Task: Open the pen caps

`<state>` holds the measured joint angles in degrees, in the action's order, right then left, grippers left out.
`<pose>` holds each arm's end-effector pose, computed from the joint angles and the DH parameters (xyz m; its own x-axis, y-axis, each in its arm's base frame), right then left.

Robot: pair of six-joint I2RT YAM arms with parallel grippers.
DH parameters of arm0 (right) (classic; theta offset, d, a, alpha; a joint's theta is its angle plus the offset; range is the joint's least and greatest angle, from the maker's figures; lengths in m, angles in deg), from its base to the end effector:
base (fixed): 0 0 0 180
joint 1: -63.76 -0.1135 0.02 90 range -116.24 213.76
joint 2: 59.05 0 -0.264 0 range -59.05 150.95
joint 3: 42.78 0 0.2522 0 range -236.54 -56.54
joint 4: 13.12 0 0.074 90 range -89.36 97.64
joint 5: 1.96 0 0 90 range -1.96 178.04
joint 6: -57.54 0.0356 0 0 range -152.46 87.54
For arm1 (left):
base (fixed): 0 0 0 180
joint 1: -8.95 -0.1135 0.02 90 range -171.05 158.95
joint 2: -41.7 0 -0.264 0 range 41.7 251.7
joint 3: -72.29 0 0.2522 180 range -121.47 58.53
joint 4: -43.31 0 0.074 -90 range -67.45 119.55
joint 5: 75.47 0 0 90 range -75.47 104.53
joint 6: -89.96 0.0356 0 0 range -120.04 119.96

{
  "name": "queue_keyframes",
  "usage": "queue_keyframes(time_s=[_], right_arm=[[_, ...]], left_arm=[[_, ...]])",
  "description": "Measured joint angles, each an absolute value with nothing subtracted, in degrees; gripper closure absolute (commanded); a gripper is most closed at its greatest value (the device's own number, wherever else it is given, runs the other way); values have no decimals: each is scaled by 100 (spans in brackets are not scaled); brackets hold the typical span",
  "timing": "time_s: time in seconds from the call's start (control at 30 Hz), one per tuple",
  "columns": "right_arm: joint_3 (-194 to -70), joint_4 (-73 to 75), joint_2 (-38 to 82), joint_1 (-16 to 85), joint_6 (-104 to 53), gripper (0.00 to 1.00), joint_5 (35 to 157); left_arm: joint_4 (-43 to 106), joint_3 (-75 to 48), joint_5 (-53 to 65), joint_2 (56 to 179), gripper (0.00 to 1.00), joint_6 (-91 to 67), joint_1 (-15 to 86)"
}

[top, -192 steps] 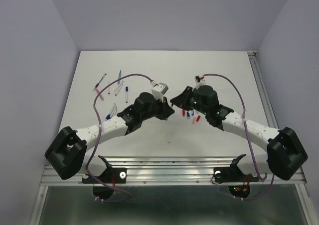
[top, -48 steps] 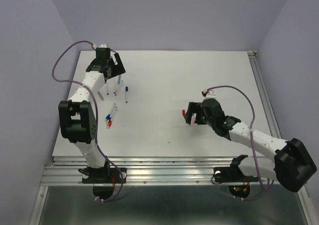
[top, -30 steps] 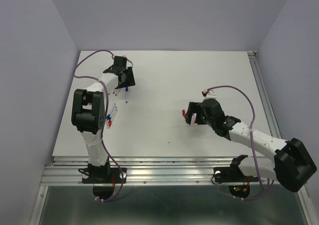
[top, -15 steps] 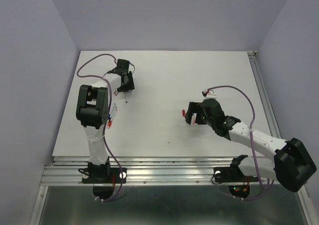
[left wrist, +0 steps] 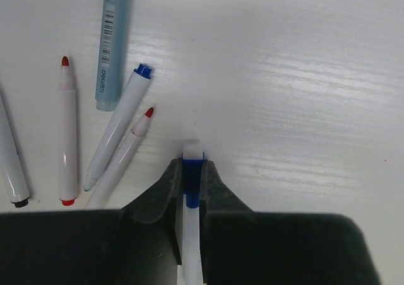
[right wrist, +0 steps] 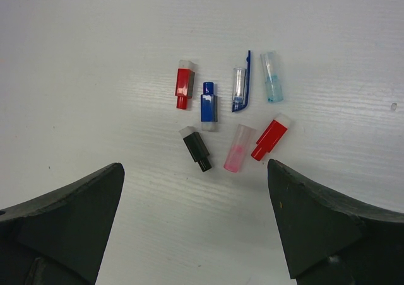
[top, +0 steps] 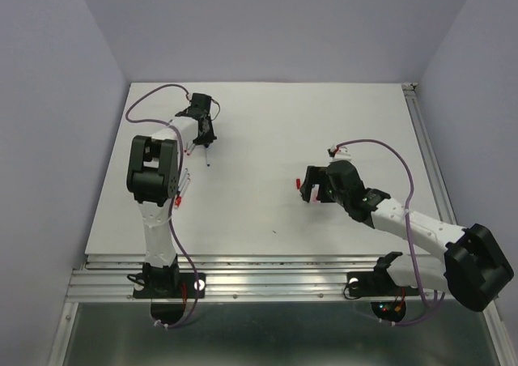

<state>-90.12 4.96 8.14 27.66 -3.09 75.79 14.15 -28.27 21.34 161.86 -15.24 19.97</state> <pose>0.1989 0.1357 0.2043 -0.6489 0.1200 -0.7514 -0.1403 0.9517 0.2732 0.4546 -0.0842 0.1749 -0.7419 -0.1207 -0.6595 -0.0844 0.9926 -0.0868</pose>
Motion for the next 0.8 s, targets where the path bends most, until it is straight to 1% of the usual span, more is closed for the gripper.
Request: queue_keyframes(time_s=[0.23,0.3,0.43,0.57,0.7,0.8], right_arm=[[-9012,496,596,2768,-298,0,7653],[-9012,461,504,2766,-296,0,7788],[-9014,271,535,2768,-159,0,8396],[-9025,-293,740,2766,91,0,9327],[-9220,-923,1297,2760,394,0,10263],[-9545,-1283,1732,2711,552,0,10671]], left_arm=[[1365,-2814,2167,16133,100,-1607,2032],[1454,-2598,2173,15939,100,-1675,2083],[1699,-1597,2088,14665,100,-1972,2415],[2217,-897,1998,13410,100,-2376,2852],[2744,-261,1896,12684,100,-2840,3239],[2982,303,1819,12376,100,-3203,3501]])
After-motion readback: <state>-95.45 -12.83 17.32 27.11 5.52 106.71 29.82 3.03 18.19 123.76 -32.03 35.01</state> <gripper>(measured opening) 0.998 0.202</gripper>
